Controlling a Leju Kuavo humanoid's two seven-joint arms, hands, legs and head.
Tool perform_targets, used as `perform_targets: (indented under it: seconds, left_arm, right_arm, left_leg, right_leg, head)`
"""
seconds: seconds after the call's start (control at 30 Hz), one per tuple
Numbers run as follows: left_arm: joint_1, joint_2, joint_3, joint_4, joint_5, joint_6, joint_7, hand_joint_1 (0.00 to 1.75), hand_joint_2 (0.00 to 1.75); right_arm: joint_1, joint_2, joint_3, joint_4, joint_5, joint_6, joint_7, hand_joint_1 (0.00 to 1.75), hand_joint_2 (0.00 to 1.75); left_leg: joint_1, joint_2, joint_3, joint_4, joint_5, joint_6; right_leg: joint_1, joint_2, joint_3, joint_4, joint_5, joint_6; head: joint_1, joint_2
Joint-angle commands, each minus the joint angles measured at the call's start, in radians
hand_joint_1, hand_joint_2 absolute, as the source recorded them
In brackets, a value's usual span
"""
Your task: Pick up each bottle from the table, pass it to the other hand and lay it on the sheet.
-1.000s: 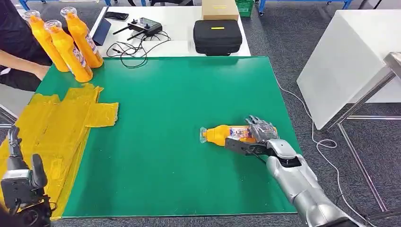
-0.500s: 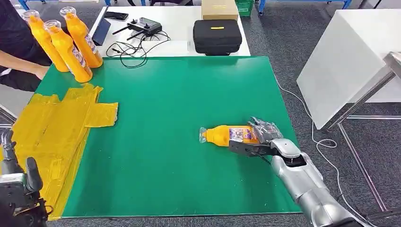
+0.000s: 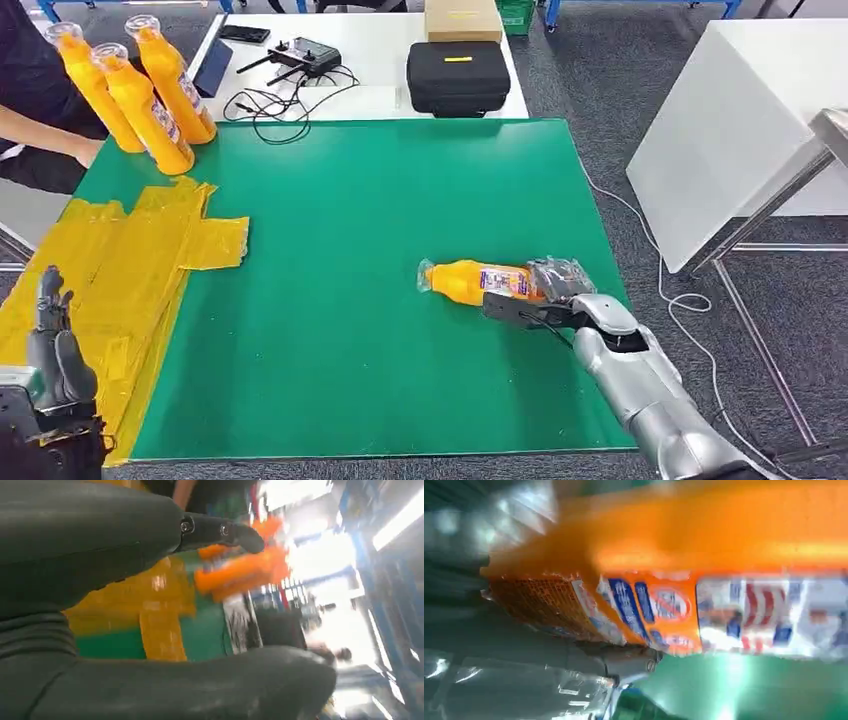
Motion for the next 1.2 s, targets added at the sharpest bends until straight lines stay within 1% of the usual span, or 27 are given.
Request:
perform_targets:
  seconds: [0.03,0.07,0.1,0.13,0.17,0.2,0.23,0.27,0.3,0.33,0.37,0.4,0.43,0.47,0.5,0.53,0.6,0.7,0.73,0.8,0.83,0.87,0.93,1.03,1.07,1.13,1.2]
  left_arm:
    - [-0.137,-0.108,0.150,0.269,0.203,-0.404,0.134,0.00,1.75]
    - [-0.133,-0.120,0.140,0.252,0.204,-0.402,0.149,0.00,1.75]
    - [-0.129,-0.129,0.119,0.229,0.194,-0.373,0.159,0.00,1.75]
    - [-0.134,-0.138,0.093,0.220,0.207,-0.407,0.168,0.00,1.75]
    - [-0.147,-0.154,0.068,0.223,0.233,-0.427,0.181,0.00,0.00]
    - [-0.151,-0.155,0.056,0.226,0.238,-0.416,0.180,0.00,0.00]
    - [-0.165,-0.160,0.023,0.242,0.288,-0.471,0.211,0.00,1.75]
    - [-0.181,-0.167,-0.004,0.257,0.318,-0.498,0.229,0.00,1.75]
    - [-0.188,-0.170,-0.024,0.262,0.327,-0.481,0.224,0.00,1.75]
    - [-0.212,-0.183,-0.061,0.276,0.338,-0.498,0.231,0.00,1.75]
    - [-0.229,-0.196,-0.095,0.276,0.342,-0.483,0.229,0.00,1.75]
    - [-0.232,-0.199,-0.113,0.270,0.355,-0.465,0.231,0.00,1.75]
    - [-0.236,-0.202,-0.131,0.270,0.394,-0.501,0.249,0.00,1.75]
    - [-0.241,-0.206,-0.148,0.265,0.397,-0.494,0.255,0.00,1.75]
    - [-0.241,-0.206,-0.148,0.265,0.397,-0.494,0.255,0.00,1.75]
    - [-0.246,-0.204,-0.174,0.258,0.417,-0.498,0.264,0.00,1.75]
    - [-0.252,-0.204,-0.201,0.239,0.428,-0.472,0.271,0.00,1.75]
    - [-0.254,-0.201,-0.225,0.210,0.435,-0.439,0.281,0.00,1.75]
    - [-0.259,-0.200,-0.230,0.211,0.437,-0.432,0.286,0.00,1.75]
    - [-0.284,-0.206,-0.246,0.221,0.442,-0.419,0.297,0.00,1.75]
    - [-0.303,-0.207,-0.259,0.235,0.445,-0.420,0.307,0.00,1.75]
    - [-0.321,-0.213,-0.270,0.249,0.444,-0.412,0.310,0.00,1.75]
    - [-0.355,-0.222,-0.290,0.284,0.446,-0.413,0.312,0.00,1.75]
    - [-0.368,-0.229,-0.305,0.298,0.448,-0.423,0.314,0.00,1.75]
    - [-0.380,-0.237,-0.316,0.305,0.448,-0.420,0.313,0.00,1.75]
    - [-0.385,-0.244,-0.319,0.302,0.448,-0.415,0.313,0.00,1.75]
    - [-0.385,-0.249,-0.322,0.283,0.455,-0.414,0.317,0.00,1.75]
  right_arm:
    - [-0.067,0.133,-0.104,-0.081,-0.162,-0.028,-0.123,1.75,1.75]
    - [-0.062,0.155,-0.097,-0.134,-0.177,-0.040,-0.140,1.75,1.75]
    - [-0.046,0.167,-0.078,-0.207,-0.202,-0.023,-0.108,1.75,1.75]
    - [-0.030,0.182,-0.068,-0.271,-0.240,-0.019,-0.141,1.75,1.75]
    - [-0.016,0.199,-0.037,-0.334,-0.259,-0.010,-0.119,1.75,1.75]
    - [-0.009,0.198,-0.024,-0.358,-0.268,-0.007,-0.099,1.75,1.75]
    - [-0.012,0.201,0.029,-0.382,-0.268,-0.001,-0.088,1.75,1.75]
    - [-0.022,0.209,0.067,-0.384,-0.266,0.006,-0.076,1.75,1.75]
    - [-0.028,0.214,0.082,-0.383,-0.275,0.002,-0.061,1.75,1.75]
    - [-0.044,0.235,0.103,-0.370,-0.282,-0.002,-0.053,1.75,1.75]
    - [-0.072,0.262,0.126,-0.345,-0.285,-0.011,-0.039,1.75,1.75]
    - [-0.087,0.272,0.141,-0.328,-0.292,-0.021,-0.027,1.75,1.75]
    - [-0.111,0.287,0.159,-0.295,-0.302,-0.024,-0.028,1.75,1.75]
    - [-0.134,0.306,0.173,-0.267,-0.302,-0.016,-0.021,1.75,1.75]
    - [-0.134,0.306,0.173,-0.267,-0.302,-0.016,-0.021,1.75,1.75]
    - [-0.171,0.336,0.181,-0.189,-0.322,-0.003,-0.020,1.75,1.75]
    - [-0.207,0.373,0.193,-0.112,-0.326,-0.008,-0.011,1.75,1.75]
    - [-0.241,0.413,0.193,-0.038,-0.340,-0.015,-0.007,1.75,1.75]
    - [-0.249,0.422,0.191,-0.019,-0.344,-0.018,0.001,1.75,1.75]
    - [-0.269,0.450,0.187,0.037,-0.349,-0.021,0.025,1.75,1.75]
    - [-0.279,0.460,0.181,0.069,-0.355,-0.022,0.039,1.75,1.75]
    - [-0.283,0.464,0.172,0.089,-0.364,-0.021,0.046,1.75,1.75]
    - [-0.294,0.464,0.162,0.129,-0.372,-0.023,0.055,1.75,1.75]
    - [-0.299,0.465,0.140,0.152,-0.392,-0.019,0.067,1.75,1.75]
    - [-0.303,0.471,0.136,0.172,-0.394,-0.016,0.082,1.75,1.75]
    - [-0.300,0.479,0.136,0.176,-0.394,-0.015,0.084,1.75,1.75]
    - [-0.289,0.509,0.165,0.189,-0.373,-0.001,0.094,1.75,1.75]
  left_leg:
    - [-0.001,0.003,0.003,-0.001,0.000,0.000]
    - [-0.001,0.003,0.001,-0.001,0.000,0.000]
    - [-0.001,0.004,0.002,-0.001,-0.001,0.000]
    - [0.000,0.005,0.004,-0.001,-0.001,0.000]
    - [0.000,0.003,0.000,0.000,0.000,0.000]
    - [0.000,0.003,0.002,0.000,-0.001,0.000]
    - [0.000,0.002,0.000,0.000,0.000,0.000]
    - [0.000,0.003,0.003,0.000,-0.001,0.000]
    - [0.000,0.001,0.000,0.000,0.000,0.000]
    - [0.000,0.000,0.001,0.000,0.000,0.000]
    - [0.000,-0.001,-0.001,0.000,0.001,0.000]
    - [0.000,-0.002,0.000,0.000,0.000,0.000]
    - [-0.001,-0.001,-0.001,0.001,0.001,0.000]
    - [-0.001,0.000,0.000,0.001,0.000,0.000]
    - [-0.001,0.001,-0.003,0.000,0.001,0.000]
    - [-0.001,0.003,-0.001,0.001,0.000,0.000]
    - [-0.001,0.003,0.000,0.001,0.000,0.000]
    - [0.000,0.002,0.000,0.000,0.000,0.000]
    - [0.000,0.002,0.002,0.000,-0.001,-0.001]
    - [0.000,0.001,0.000,0.000,0.000,0.000]
    - [0.001,0.001,0.001,0.001,-0.001,0.000]
    - [0.000,0.000,-0.001,0.001,0.001,0.000]
    - [0.001,-0.002,0.000,0.001,0.001,0.000]
    - [0.000,-0.003,0.001,0.000,0.001,0.000]
    - [0.000,-0.002,-0.001,0.000,0.001,0.000]
    - [0.000,-0.002,0.000,0.001,0.000,0.000]
    - [-0.001,-0.002,0.000,0.000,0.000,0.000]
  right_leg:
    - [-0.001,0.001,0.001,0.000,0.000,0.000]
    - [-0.001,0.001,-0.001,0.001,0.000,0.000]
    - [-0.001,0.002,0.000,0.001,0.000,0.000]
    - [0.000,0.003,0.001,0.001,-0.001,0.000]
    - [-0.001,0.001,-0.001,0.001,0.000,0.000]
    - [0.000,0.001,0.000,0.002,-0.001,0.001]
    - [0.000,0.000,-0.001,0.001,-0.001,0.000]
    - [0.000,0.000,0.001,0.001,-0.001,0.001]
    - [0.000,-0.001,-0.001,0.001,-0.001,0.000]
    - [0.000,-0.003,0.000,0.001,-0.001,0.001]
    - [0.000,-0.003,-0.001,0.001,-0.001,0.000]
    - [0.000,-0.003,0.000,0.001,-0.001,0.001]
    - [0.000,-0.002,-0.002,0.002,0.000,0.000]
    - [0.000,-0.001,-0.002,0.002,-0.001,0.001]
    - [-0.001,0.000,-0.004,0.002,0.000,0.000]
    - [0.000,0.001,-0.003,0.002,0.000,0.000]
    - [0.000,0.000,-0.002,0.002,0.000,0.000]
    - [0.000,0.000,-0.002,0.001,0.000,0.000]
    - [0.001,0.000,0.000,0.002,-0.001,0.000]
    - [0.000,-0.001,-0.002,0.001,0.000,0.000]
    - [0.001,-0.001,0.000,0.002,-0.001,0.000]
    - [0.000,-0.002,-0.002,0.002,0.000,0.000]
    - [0.001,-0.004,-0.001,0.002,-0.001,0.001]
    - [0.001,-0.005,0.001,0.001,-0.001,0.001]
    - [0.000,-0.003,-0.001,0.001,0.000,0.001]
    - [0.000,-0.003,0.000,0.001,-0.001,0.001]
    - [0.000,-0.003,0.000,0.001,-0.001,0.001]
  head:
    - [0.000,0.000]
    - [0.000,0.000]
    - [0.000,0.000]
    - [0.000,0.000]
    - [0.000,0.000]
    - [0.000,0.000]
    - [0.000,0.000]
    - [0.000,0.000]
    - [0.000,0.000]
    - [0.000,0.000]
    - [0.000,0.000]
    - [0.000,0.000]
    - [0.000,0.000]
    - [0.000,0.000]
    - [0.000,0.000]
    - [0.000,0.000]
    - [0.000,0.000]
    - [0.000,0.000]
    - [0.000,0.000]
    - [0.000,0.000]
    - [0.000,0.000]
    - [0.000,0.000]
    - [0.000,0.000]
    - [0.000,0.000]
    - [0.000,0.000]
    - [0.000,0.000]
    - [0.000,0.000]
